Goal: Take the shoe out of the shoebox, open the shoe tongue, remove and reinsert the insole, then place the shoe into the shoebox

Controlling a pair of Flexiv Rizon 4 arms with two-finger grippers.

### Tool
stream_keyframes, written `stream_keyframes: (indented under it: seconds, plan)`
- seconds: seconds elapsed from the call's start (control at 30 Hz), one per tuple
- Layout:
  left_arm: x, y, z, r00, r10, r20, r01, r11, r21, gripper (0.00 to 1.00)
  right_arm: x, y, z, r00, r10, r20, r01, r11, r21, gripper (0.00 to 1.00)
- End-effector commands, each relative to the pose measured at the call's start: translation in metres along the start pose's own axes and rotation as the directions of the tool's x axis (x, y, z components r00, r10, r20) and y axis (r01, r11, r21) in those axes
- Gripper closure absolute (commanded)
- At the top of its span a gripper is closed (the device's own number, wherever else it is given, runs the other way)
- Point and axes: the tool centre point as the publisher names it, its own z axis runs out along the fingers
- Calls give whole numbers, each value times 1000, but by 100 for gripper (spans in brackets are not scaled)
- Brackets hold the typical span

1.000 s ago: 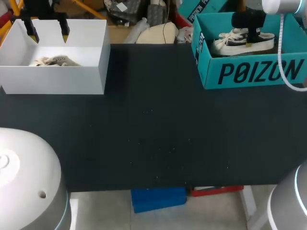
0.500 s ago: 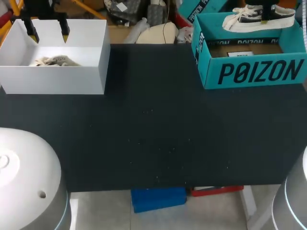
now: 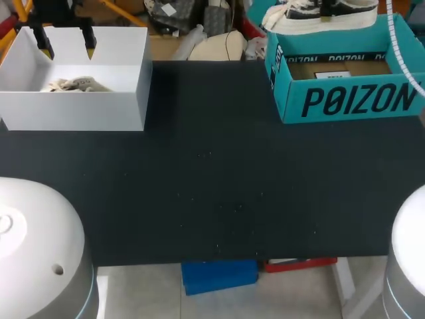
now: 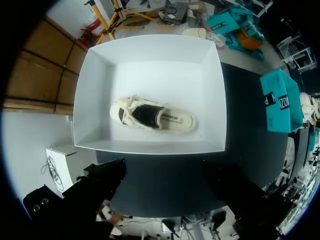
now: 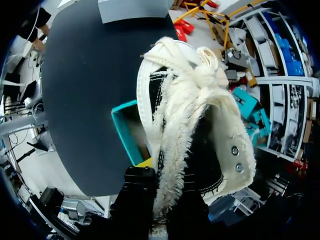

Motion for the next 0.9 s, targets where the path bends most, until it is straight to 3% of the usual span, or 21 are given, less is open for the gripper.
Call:
stream_keyframes:
  seconds: [0.03, 0.2, 0.53, 0.73, 0.9]
  plan:
    - [0, 0, -1, 1000, -1, 1, 1, 1000, -1, 0, 100, 40, -116, 954, 10, 299, -22, 999, 36, 100]
    - [0, 0, -1, 1000, -1, 1, 1, 1000, -1, 0, 162, 91, -118, 952, 7, 305, 0, 1000, -22, 100]
    - [0, 0, -1, 1000, -1, 1, 1, 1000, -1, 0, 272, 168, -64, 973, -7, 232, 42, 988, -145, 100]
    - [0, 0, -1, 1000, -1, 1, 1, 1000, -1, 0, 314, 191, -20, 981, -36, 193, 76, 976, -204, 100]
    - [0, 0, -1, 1000, -1, 1, 1, 1000, -1, 0, 314, 191, -20, 981, -36, 193, 76, 976, -204, 100]
